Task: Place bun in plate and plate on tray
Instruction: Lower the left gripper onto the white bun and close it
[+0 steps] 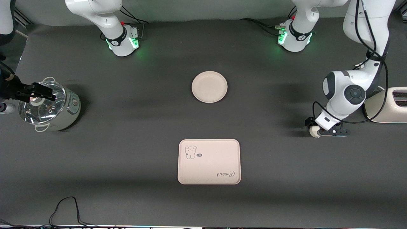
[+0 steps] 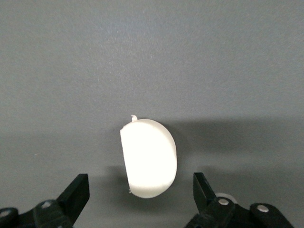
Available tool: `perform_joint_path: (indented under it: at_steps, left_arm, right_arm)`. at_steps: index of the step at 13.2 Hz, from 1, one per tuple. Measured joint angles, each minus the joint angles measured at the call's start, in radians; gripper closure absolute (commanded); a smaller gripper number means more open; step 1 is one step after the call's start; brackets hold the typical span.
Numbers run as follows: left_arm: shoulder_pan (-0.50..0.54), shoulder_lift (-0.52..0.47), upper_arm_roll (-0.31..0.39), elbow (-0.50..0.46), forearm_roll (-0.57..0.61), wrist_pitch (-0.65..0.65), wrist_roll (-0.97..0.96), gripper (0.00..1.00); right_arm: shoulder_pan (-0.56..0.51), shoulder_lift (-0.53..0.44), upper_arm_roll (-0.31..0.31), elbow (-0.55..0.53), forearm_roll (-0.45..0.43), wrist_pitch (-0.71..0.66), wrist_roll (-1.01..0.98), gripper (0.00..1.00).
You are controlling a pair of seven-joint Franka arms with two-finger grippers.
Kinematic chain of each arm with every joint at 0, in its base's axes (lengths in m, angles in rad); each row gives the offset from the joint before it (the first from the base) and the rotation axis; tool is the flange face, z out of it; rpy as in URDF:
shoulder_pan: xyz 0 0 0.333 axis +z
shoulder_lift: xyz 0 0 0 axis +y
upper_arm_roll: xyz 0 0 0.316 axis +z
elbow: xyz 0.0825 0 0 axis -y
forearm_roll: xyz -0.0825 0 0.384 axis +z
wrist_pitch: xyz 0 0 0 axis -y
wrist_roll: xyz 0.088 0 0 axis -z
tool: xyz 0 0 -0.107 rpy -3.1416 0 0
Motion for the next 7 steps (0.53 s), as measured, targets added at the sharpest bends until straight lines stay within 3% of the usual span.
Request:
perform_joint_path:
  at_steps: [1, 3, 7]
  left_arm:
    - [0.000, 0.002, 0.000, 0.000, -0.010, 0.000, -0.002, 0.38]
    - [0.000, 0.001, 0.000, 0.002, -0.045, 0.000, -0.003, 0.57]
    - [-0.001, 0.002, -0.002, 0.005, -0.068, 0.000, -0.003, 0.77]
  right_arm:
    - [0.000, 0.000, 0.000, 0.000, 0.000, 0.000, 0.000, 0.00]
    - [0.000, 0.000, 0.000, 0.000, 0.000, 0.000, 0.000, 0.00]
    - [0.000, 0.000, 0.000, 0.000, 0.000, 0.000, 0.000, 0.00]
